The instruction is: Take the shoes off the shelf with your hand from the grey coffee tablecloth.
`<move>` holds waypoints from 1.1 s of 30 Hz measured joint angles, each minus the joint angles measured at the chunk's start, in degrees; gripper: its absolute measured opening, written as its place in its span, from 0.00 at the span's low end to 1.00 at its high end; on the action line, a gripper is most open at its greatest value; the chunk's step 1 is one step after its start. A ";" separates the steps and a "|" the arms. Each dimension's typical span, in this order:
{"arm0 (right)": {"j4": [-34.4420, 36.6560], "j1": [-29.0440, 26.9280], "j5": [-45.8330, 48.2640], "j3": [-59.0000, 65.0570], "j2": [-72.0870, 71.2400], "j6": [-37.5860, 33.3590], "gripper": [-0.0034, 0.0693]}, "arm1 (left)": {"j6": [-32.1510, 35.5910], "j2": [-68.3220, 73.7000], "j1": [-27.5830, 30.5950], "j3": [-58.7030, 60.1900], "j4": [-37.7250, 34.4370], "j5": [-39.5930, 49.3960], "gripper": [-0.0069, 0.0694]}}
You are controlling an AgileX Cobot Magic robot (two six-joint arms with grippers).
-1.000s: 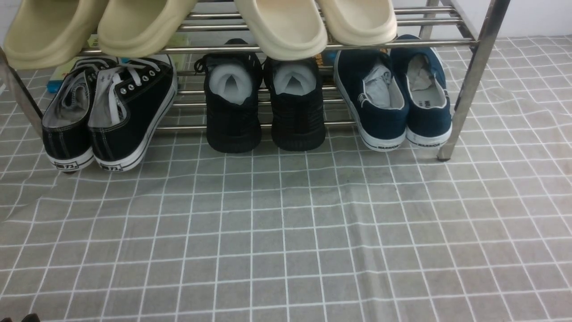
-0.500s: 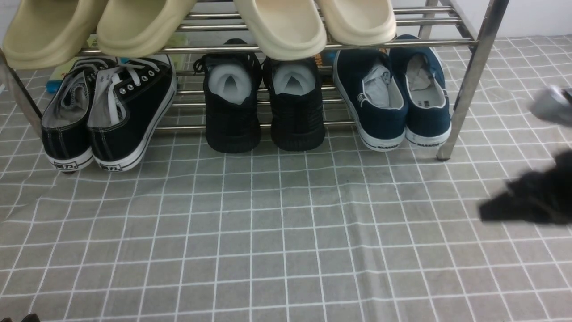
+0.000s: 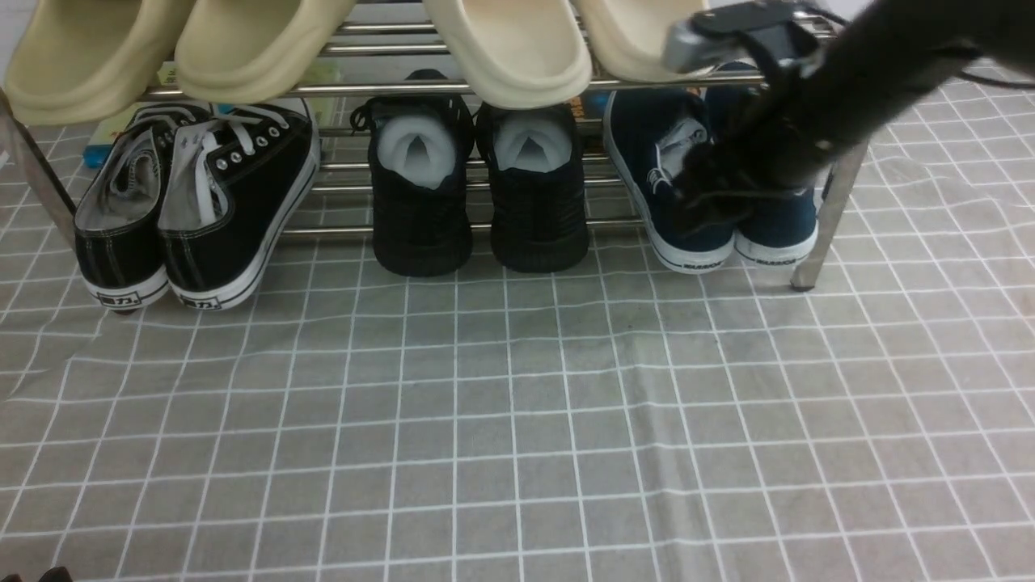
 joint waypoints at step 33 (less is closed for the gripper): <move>-7.89 3.76 13.76 -5.46 0.72 1.99 0.09 | 0.00 0.00 0.00 0.00 0.00 0.00 0.41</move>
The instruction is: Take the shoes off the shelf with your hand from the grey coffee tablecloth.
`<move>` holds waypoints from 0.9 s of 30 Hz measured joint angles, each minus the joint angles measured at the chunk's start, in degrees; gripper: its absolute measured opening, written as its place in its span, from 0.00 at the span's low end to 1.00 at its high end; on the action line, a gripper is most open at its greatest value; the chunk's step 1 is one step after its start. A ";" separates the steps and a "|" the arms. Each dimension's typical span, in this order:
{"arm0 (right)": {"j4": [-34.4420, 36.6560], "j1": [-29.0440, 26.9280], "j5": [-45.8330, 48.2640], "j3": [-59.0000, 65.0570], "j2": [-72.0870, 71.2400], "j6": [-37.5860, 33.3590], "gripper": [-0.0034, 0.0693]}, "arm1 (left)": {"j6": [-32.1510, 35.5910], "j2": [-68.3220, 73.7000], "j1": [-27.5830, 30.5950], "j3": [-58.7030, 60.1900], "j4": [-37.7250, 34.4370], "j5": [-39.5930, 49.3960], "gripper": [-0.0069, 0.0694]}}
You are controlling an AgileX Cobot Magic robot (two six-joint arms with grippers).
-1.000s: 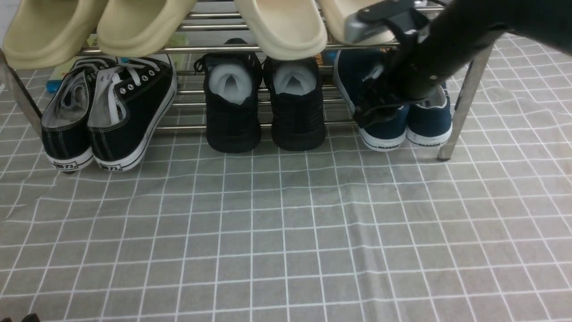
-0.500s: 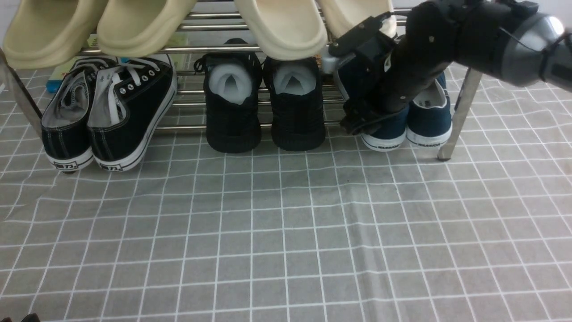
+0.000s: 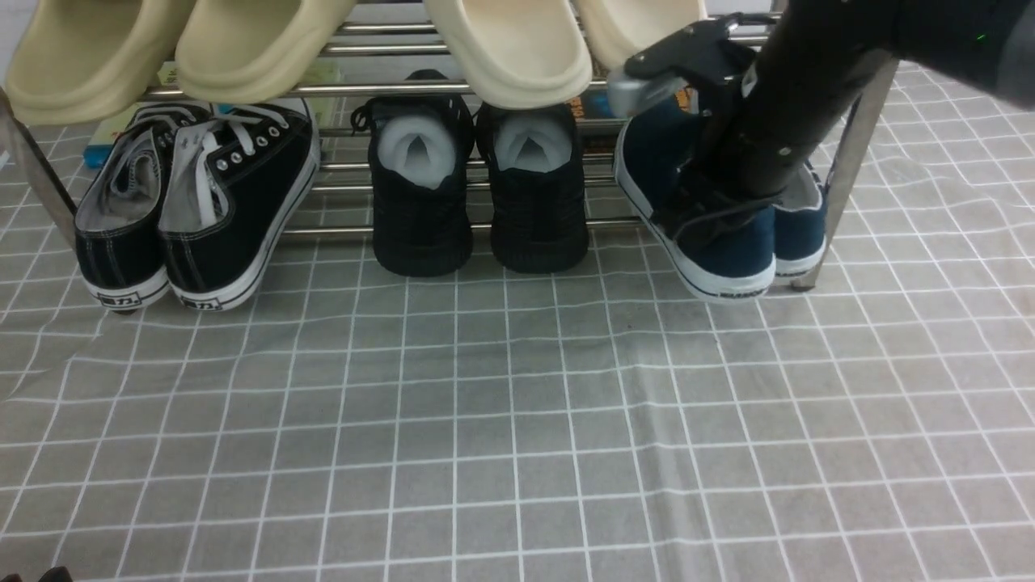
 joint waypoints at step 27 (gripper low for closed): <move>2.83 13.08 -9.10 35.61 -22.43 12.28 0.09 | 0.00 0.00 0.00 0.00 0.05 0.00 0.41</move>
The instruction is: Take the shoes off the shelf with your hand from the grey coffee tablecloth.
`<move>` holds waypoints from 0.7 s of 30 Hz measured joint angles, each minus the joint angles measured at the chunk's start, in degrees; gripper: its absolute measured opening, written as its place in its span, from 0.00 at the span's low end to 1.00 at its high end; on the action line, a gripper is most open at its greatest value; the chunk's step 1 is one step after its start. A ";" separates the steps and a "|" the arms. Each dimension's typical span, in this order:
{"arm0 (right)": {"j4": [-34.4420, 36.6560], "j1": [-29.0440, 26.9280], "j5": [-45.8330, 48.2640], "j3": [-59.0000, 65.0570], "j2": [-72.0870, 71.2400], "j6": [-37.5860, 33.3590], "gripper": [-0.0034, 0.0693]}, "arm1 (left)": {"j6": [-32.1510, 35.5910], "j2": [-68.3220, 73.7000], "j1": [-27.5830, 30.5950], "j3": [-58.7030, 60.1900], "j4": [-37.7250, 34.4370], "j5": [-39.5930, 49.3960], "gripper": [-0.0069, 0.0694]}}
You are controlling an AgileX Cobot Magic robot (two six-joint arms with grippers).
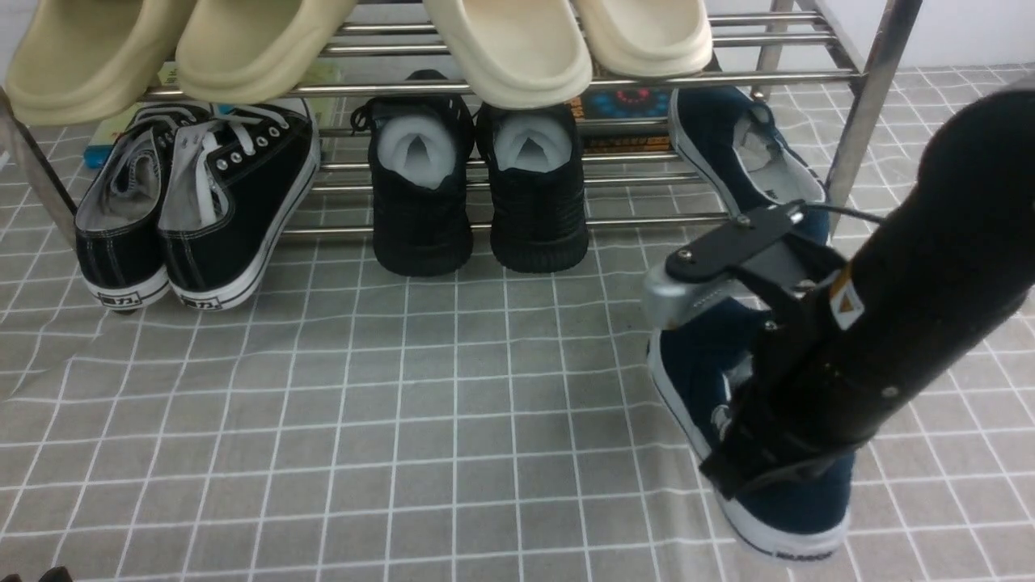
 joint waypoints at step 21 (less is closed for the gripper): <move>-3.80 0.00 -22.73 0.71 11.82 4.36 0.46 | 0.00 0.00 0.00 0.00 0.00 0.00 0.41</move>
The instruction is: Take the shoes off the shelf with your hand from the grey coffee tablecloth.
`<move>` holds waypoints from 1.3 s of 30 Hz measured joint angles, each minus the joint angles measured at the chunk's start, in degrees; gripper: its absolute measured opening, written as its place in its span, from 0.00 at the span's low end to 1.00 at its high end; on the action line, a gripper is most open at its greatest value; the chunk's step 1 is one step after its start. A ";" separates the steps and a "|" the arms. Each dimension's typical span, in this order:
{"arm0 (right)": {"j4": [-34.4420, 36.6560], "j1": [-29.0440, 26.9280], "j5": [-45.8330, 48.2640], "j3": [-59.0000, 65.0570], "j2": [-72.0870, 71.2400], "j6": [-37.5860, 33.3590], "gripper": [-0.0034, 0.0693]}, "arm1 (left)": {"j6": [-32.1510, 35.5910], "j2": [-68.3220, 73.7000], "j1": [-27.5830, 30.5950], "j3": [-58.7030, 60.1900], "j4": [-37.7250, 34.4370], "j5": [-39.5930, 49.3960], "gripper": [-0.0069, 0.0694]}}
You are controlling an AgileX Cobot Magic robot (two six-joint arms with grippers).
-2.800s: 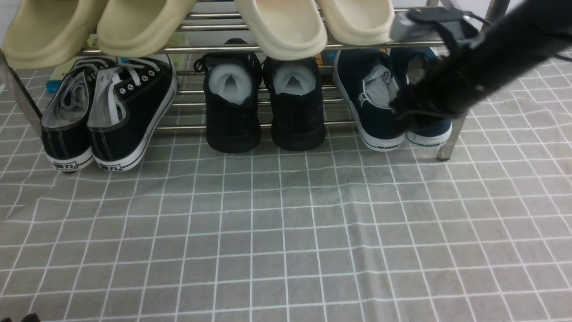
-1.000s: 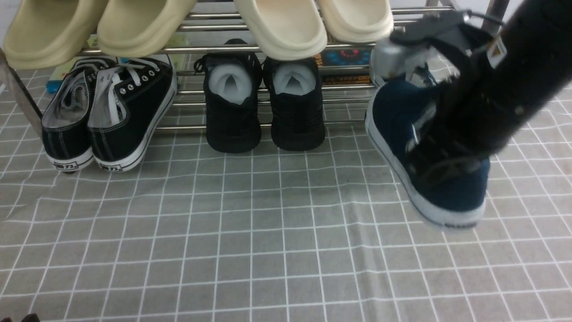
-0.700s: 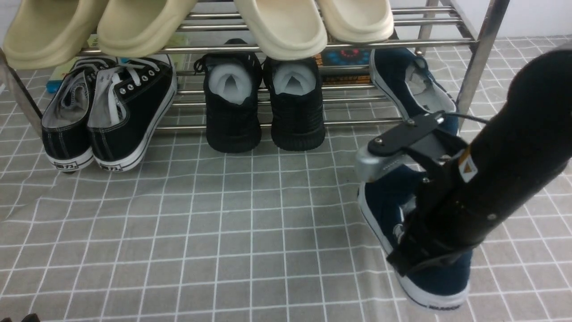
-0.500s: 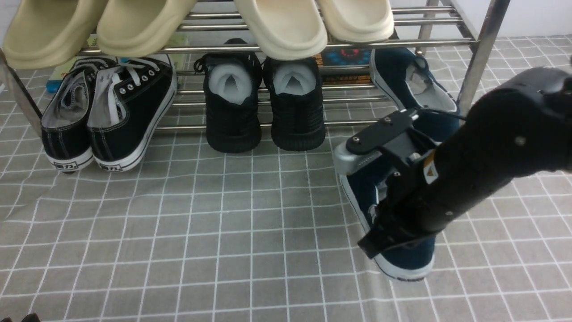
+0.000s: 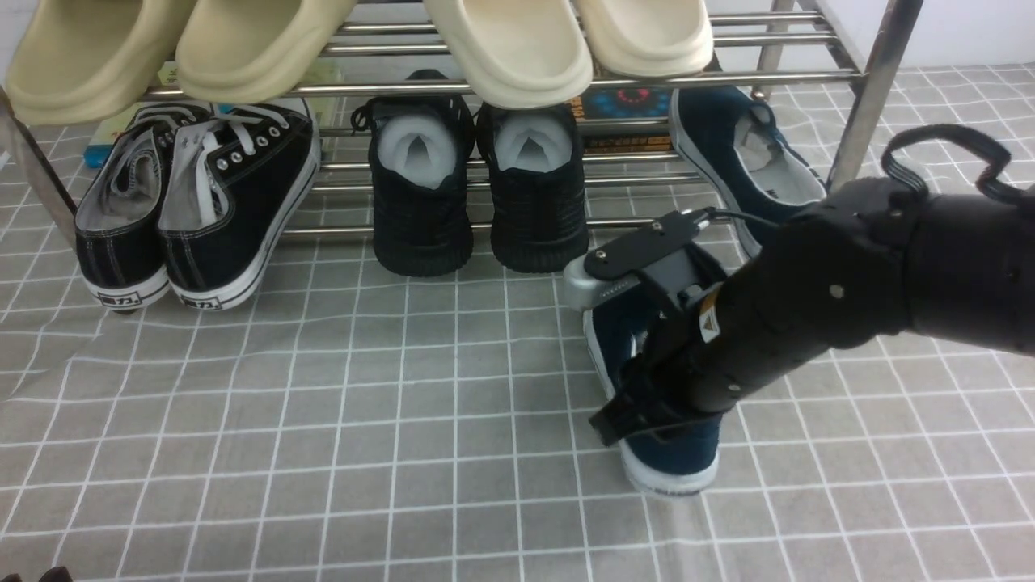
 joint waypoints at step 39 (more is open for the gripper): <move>-16.67 -16.11 9.68 -17.90 6.07 0.56 0.08 | 0.00 0.00 0.00 0.00 0.00 0.00 0.41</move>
